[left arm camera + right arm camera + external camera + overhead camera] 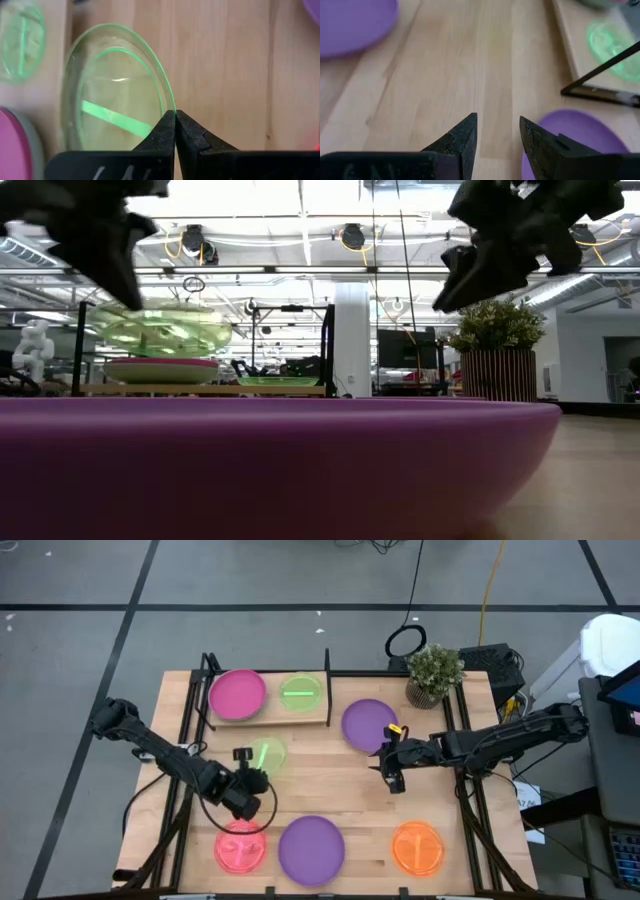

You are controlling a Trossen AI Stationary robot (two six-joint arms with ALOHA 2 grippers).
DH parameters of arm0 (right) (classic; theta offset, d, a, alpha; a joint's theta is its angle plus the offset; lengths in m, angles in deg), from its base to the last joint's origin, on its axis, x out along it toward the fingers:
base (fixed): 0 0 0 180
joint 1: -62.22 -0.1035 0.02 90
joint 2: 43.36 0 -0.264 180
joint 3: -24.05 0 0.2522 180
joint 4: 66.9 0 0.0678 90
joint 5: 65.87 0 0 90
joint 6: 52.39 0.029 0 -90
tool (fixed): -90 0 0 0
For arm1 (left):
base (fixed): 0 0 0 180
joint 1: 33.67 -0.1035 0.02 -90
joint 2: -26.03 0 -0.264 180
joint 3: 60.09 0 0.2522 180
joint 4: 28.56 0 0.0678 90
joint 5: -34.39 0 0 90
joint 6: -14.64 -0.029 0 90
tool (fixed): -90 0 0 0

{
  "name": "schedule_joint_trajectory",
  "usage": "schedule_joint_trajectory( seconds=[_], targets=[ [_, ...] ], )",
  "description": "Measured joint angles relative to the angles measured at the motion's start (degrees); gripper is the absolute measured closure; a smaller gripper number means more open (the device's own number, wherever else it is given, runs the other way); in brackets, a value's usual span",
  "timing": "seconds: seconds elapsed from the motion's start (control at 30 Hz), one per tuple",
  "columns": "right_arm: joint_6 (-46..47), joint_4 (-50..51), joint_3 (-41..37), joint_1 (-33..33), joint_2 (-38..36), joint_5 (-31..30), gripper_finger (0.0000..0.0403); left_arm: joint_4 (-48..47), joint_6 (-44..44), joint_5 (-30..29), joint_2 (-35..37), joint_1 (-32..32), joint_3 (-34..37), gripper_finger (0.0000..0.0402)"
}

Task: Place and stack plates onto a shelf
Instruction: Stack the left green transparent plate into the green transparent plate on the shelf

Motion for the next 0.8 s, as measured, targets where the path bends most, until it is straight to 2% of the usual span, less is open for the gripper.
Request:
schedule_joint_trajectory(
  seconds=[0.13,0.33,0.53,0.8],
  targets=[
    [0.37,2.52,0.0,0.0,0.72,-0.04,0.0273,-0.02,-7.19,-0.2,0.0,-3.56,-3.75,0.0398],
    [0.51,5.49,0.02,0.0,2.48,-1.68,0.0273,0.02,-20.31,-3.91,0.0,-8.65,-7.99,0.0398],
    [0.46,6.18,0.02,0.0,4.46,-4.27,0.0273,0.61,-31.8,-4.59,0.0,-15.76,-8.93,0.0398],
    [0.04,7.23,0.02,0.01,5.01,-4.3,0.0273,4.36,-42.24,-3.92,0.0,-26.08,-8.93,0.0398]
  ],
)
